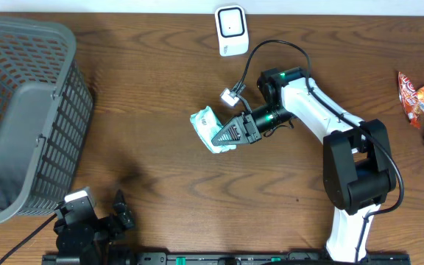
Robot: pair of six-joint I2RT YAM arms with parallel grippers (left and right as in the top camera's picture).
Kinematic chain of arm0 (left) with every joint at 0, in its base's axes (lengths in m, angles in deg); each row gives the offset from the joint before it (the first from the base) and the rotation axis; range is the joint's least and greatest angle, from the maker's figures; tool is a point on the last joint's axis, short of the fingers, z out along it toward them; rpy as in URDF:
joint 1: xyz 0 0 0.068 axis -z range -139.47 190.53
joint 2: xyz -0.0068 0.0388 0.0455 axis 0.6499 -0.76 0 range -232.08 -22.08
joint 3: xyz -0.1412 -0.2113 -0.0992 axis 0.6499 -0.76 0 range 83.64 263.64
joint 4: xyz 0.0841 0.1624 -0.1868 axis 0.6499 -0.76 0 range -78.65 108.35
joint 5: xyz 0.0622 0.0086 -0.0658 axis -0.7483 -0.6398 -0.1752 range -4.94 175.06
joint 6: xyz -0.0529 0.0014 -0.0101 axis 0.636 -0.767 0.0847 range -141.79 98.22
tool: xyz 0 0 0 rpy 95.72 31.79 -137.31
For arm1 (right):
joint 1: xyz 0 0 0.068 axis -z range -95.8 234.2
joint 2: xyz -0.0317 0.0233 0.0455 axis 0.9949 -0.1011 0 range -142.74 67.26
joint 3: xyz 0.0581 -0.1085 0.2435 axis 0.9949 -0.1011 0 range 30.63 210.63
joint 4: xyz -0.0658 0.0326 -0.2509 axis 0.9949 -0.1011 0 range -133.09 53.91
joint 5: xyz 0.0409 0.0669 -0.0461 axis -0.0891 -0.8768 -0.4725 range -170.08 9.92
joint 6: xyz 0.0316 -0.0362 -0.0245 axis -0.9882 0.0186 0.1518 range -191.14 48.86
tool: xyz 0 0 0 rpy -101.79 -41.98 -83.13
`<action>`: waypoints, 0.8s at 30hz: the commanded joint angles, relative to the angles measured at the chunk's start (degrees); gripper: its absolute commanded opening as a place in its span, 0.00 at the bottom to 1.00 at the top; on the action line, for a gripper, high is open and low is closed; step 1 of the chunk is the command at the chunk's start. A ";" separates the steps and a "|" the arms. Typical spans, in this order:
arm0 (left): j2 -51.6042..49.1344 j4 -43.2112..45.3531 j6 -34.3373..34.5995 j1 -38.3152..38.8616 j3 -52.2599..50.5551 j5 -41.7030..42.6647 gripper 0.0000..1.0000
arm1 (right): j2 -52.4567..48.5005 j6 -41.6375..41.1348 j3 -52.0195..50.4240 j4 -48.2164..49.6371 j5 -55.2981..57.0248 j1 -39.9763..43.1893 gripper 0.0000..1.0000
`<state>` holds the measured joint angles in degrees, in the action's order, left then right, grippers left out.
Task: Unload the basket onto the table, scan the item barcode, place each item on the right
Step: 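Rotate the held wipes packet with the right gripper to turn it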
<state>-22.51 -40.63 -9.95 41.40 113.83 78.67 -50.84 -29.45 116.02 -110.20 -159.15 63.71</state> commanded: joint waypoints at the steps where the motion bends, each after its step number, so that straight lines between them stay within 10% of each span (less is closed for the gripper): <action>1: 0.15 -0.09 0.09 0.20 -0.15 -0.52 0.99 | 1.11 2.78 0.15 -1.07 -3.19 0.33 0.01; 10: 0.15 -0.09 0.09 0.20 -0.15 -0.52 0.99 | 2.80 25.16 0.15 -23.12 0.35 0.68 0.01; 24: 0.15 -0.09 0.09 0.20 -0.15 -0.52 0.99 | 5.92 26.67 -0.11 -23.34 6.97 -2.60 0.01</action>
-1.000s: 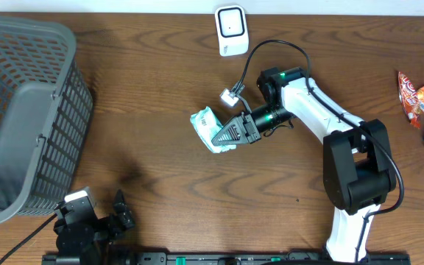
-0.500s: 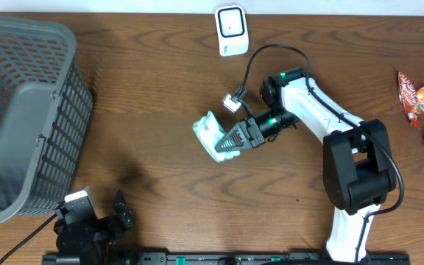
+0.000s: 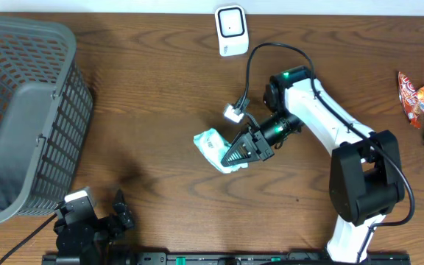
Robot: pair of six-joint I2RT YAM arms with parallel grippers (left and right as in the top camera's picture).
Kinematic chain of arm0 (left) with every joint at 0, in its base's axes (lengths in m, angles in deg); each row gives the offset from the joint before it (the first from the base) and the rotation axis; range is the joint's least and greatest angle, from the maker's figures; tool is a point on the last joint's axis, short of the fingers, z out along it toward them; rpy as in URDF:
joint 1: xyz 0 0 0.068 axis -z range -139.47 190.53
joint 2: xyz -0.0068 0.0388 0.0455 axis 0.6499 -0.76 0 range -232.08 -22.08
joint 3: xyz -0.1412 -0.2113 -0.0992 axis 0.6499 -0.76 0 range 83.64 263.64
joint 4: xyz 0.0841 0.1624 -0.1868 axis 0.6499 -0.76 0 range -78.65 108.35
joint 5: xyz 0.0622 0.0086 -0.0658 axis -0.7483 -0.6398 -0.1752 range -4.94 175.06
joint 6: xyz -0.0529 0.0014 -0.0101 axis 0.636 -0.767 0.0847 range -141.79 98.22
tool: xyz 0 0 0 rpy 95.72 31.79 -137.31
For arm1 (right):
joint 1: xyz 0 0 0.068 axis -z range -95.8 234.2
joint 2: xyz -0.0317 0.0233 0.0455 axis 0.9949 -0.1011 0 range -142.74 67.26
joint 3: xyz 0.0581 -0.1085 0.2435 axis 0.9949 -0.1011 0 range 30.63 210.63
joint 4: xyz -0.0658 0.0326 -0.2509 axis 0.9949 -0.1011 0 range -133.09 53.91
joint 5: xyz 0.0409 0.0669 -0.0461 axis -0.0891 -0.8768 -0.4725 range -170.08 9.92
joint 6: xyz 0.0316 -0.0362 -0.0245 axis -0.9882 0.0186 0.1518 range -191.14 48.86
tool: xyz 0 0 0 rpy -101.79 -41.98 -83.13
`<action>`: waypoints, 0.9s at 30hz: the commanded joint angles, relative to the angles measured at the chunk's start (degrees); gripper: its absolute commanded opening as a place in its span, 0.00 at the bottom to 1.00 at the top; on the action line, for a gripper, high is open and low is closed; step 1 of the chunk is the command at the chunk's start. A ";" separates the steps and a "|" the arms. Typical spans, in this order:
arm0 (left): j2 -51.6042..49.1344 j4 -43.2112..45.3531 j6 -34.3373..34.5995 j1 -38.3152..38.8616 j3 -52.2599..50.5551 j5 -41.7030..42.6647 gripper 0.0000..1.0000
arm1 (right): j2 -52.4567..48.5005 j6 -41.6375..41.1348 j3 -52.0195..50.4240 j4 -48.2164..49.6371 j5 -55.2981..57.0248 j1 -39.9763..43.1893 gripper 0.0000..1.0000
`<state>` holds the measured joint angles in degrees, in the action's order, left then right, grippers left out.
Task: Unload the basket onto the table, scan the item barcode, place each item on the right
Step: 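Rotate the held wipes packet with the right gripper to turn it, then present the wipes packet to the white scanner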
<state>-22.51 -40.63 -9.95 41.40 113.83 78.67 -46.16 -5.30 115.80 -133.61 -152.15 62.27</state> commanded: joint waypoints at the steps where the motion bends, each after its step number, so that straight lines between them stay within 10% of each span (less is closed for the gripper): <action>1: 0.15 -0.09 0.09 0.20 -0.15 -0.52 0.99 | 1.25 3.26 0.11 0.24 0.04 -1.46 0.01; 7: 0.15 -0.11 0.09 0.20 -0.15 -0.52 0.99 | 1.25 -4.72 0.11 14.12 8.59 -3.39 0.01; 16: 0.15 -0.09 0.09 0.20 -0.15 -0.52 0.99 | 1.25 -59.21 0.13 45.77 48.30 -3.67 0.01; 22: 0.15 -0.09 0.09 0.20 -0.15 -0.52 0.99 | 0.72 -65.44 0.13 60.24 79.62 -3.65 0.01; 27: 0.15 -0.11 0.09 0.20 -0.15 -0.52 0.99 | -1.75 -63.12 1.05 66.49 83.89 -3.19 0.01</action>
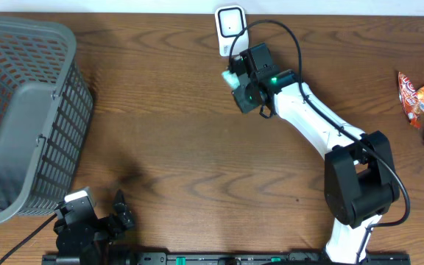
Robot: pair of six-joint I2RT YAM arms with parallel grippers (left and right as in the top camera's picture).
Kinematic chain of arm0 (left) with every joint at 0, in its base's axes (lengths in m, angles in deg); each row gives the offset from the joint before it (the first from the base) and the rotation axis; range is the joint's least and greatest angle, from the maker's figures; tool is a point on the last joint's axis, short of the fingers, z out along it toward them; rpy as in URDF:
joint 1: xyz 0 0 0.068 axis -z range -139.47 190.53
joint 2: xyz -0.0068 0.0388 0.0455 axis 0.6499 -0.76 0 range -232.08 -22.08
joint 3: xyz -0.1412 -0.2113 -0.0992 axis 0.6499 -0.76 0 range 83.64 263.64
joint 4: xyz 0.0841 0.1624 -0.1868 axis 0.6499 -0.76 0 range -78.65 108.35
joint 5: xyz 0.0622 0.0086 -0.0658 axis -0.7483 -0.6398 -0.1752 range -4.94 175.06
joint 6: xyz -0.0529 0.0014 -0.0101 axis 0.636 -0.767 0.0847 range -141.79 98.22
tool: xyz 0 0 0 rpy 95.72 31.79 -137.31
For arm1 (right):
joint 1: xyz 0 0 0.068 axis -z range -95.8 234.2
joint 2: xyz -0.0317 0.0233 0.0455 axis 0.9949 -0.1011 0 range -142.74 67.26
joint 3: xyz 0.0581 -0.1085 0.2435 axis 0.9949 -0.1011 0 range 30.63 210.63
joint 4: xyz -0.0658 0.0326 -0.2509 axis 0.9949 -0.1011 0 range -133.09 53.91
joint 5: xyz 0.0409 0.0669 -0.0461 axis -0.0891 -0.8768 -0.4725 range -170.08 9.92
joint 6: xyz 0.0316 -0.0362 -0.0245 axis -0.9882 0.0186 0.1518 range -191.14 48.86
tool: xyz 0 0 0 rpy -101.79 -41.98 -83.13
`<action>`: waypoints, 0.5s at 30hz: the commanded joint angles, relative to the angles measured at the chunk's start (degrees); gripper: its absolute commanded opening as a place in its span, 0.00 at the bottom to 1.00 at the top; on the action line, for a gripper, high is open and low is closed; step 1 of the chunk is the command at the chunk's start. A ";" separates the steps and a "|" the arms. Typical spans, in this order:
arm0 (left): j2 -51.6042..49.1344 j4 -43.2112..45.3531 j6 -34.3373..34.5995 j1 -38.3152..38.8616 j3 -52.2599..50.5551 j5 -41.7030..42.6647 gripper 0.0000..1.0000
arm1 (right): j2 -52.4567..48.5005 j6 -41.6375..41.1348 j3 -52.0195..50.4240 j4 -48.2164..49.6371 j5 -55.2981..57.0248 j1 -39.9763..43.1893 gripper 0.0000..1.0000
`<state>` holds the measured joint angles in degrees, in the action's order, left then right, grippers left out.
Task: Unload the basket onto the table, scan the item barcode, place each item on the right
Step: 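Present the wipes packet to the white scanner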
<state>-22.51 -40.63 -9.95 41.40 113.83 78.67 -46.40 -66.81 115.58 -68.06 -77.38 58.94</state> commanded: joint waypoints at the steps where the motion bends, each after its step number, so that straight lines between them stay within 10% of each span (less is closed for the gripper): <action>1: 0.15 -0.11 0.09 0.20 -0.15 -0.52 0.99 | -2.32 -1.27 2.16 1.49 9.49 0.35 0.01; 15: 0.15 -0.11 0.09 0.20 -0.15 -0.52 0.99 | -22.12 5.86 32.92 1.90 15.26 1.25 0.01</action>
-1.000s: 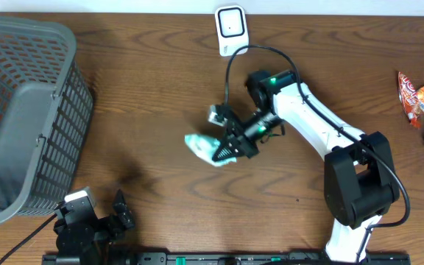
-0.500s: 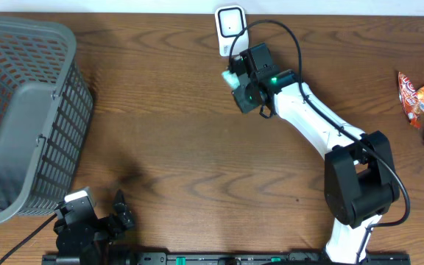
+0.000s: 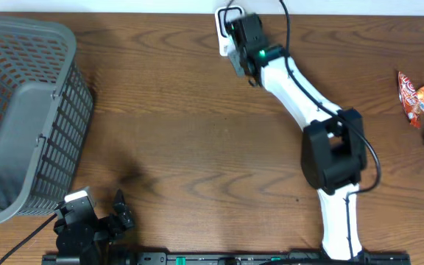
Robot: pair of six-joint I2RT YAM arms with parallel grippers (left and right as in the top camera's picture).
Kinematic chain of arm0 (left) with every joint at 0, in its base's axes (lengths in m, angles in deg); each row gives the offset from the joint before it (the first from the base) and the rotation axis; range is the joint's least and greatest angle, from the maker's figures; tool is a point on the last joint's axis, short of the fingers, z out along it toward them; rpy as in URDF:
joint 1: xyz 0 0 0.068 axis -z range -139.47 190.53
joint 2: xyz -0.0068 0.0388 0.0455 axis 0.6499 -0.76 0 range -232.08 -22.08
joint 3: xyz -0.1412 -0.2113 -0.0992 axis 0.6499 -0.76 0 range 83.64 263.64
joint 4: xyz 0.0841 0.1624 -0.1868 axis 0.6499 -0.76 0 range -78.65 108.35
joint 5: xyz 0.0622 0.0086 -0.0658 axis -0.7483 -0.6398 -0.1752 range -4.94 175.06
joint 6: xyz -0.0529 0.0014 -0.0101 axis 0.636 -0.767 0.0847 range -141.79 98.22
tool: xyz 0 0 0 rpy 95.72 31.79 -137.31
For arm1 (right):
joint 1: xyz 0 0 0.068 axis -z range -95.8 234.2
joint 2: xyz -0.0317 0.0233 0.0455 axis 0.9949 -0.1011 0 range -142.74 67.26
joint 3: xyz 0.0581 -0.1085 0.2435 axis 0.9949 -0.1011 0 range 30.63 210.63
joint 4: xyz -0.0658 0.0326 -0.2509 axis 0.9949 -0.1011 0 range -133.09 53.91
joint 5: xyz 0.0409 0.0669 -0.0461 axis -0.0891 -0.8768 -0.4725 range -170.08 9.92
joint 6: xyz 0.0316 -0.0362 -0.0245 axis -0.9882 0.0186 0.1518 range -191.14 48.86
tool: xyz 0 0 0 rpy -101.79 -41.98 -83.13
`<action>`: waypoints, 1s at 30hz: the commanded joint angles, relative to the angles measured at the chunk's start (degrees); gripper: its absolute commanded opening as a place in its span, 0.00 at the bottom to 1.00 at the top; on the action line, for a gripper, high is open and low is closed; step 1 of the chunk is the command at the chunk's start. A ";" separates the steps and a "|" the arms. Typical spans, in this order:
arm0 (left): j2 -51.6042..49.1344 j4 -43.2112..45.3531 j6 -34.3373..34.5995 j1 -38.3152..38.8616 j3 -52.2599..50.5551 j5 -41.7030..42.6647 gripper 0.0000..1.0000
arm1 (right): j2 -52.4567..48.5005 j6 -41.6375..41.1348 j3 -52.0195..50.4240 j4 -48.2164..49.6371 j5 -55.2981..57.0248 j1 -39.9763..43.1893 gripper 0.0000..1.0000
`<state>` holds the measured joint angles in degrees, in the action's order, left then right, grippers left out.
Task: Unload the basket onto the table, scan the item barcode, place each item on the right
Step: 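Present the wipes packet to the white scanner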
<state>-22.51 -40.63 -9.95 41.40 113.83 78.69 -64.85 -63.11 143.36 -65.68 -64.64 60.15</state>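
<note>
The white barcode scanner [image 3: 222, 29] stands at the table's far edge, mostly covered by my right arm. My right gripper [image 3: 231, 48] is stretched out right in front of the scanner's face. The white and green packet is almost hidden beneath the wrist; only a pale sliver [image 3: 232, 54] shows at its left edge. The fingers themselves are covered by the wrist. My left gripper [image 3: 121, 206] rests at the near left edge, far from the scanner, too dark and small to read.
A large grey mesh basket [image 3: 72, 51] fills the left side of the table. Several snack packets [image 3: 418, 99] lie at the far right edge. The right arm's base [image 3: 333, 158] sits at mid-right.
My right gripper has moved from just below the scanner up against its face. The green corner of the packet that showed beside the wrist is now nearly covered. The left arm has not moved.
First my right gripper held the white and green packet on the table at centre. Then it held it slightly nearer and to the right. After that it was up by the scanner with the packet, and now it is directly over the scanner's front.
</note>
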 commanded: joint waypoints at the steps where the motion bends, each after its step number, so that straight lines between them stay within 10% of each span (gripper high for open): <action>1: 0.15 -0.11 0.09 0.20 -0.15 -0.55 0.99 | -5.31 2.19 6.86 -0.57 3.58 0.00 0.01; 16: 0.15 -0.11 0.09 0.20 -0.15 -0.55 0.99 | -12.87 -0.04 14.05 -1.27 14.78 0.35 0.01; 30: 0.15 -0.11 0.09 0.20 -0.15 -0.55 0.99 | -12.98 -17.00 21.94 -30.82 29.14 11.32 0.01</action>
<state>-22.51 -40.63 -9.95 41.42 113.83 78.67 -77.22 -71.83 165.50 -94.44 -40.60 65.41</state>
